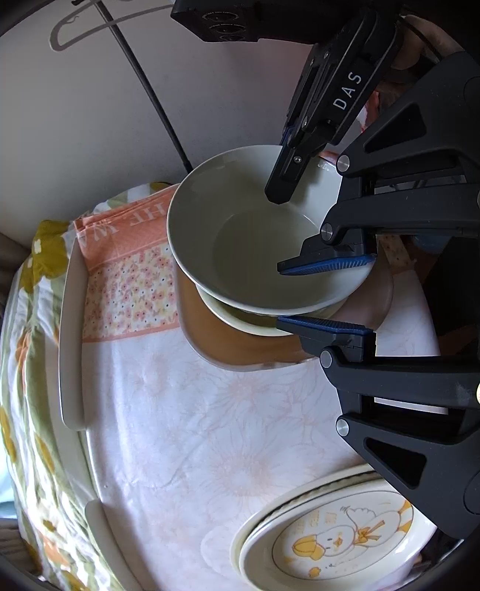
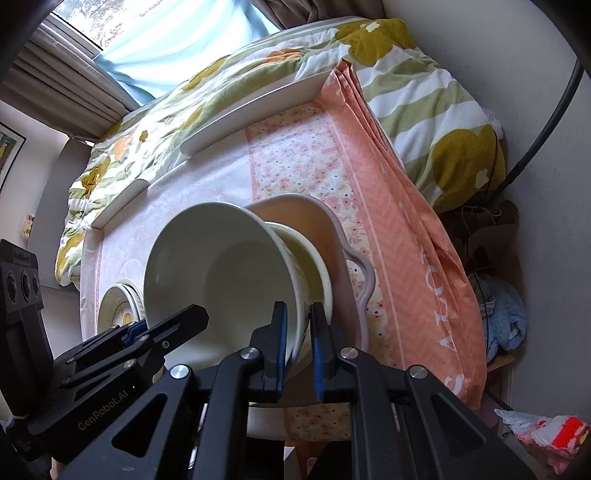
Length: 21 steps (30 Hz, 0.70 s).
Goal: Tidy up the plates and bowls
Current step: 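Carry the white bowl into the cream bowl and open both grippers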
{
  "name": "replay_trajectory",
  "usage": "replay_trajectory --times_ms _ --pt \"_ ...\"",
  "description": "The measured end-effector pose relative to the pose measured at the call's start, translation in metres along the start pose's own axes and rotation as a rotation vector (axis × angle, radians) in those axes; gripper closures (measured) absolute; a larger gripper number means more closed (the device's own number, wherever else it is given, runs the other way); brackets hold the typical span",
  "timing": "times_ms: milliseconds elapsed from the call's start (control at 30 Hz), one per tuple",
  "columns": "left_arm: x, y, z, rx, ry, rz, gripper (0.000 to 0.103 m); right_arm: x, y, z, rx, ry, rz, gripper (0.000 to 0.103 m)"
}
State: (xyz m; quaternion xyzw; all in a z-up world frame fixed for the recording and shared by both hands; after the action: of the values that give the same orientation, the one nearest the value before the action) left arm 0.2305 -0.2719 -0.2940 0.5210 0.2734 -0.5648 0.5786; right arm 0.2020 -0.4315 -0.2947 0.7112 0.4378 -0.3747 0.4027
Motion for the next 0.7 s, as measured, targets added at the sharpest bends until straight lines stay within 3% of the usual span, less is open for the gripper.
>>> replay_trajectory --times_ms 267,500,700 --pt "0.002 0.006 0.007 0.045 0.068 0.005 0.083 0.003 0.004 0.000 -0.031 -0.001 -0.005 0.092" --pt "0.003 0.006 0.020 0.142 0.184 0.002 0.083 0.003 0.005 -0.002 -0.046 -0.014 -0.008 0.091" --pt "0.004 0.007 0.021 0.170 0.225 0.001 0.083 0.003 0.004 -0.001 -0.049 -0.020 -0.010 0.090"
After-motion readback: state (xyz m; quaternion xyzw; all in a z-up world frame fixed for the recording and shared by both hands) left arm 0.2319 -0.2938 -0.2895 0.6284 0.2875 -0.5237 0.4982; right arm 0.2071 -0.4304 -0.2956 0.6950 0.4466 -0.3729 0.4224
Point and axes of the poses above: each gripper's, at about its wrist camera, not at the fingertips, and x roughly the way its jaws point, z to its right, y to its top, the point moved 3 cm from there along x, roughly the way its jaws point, and after that the axes turned 1 degree about y, right-handed, at the moved point
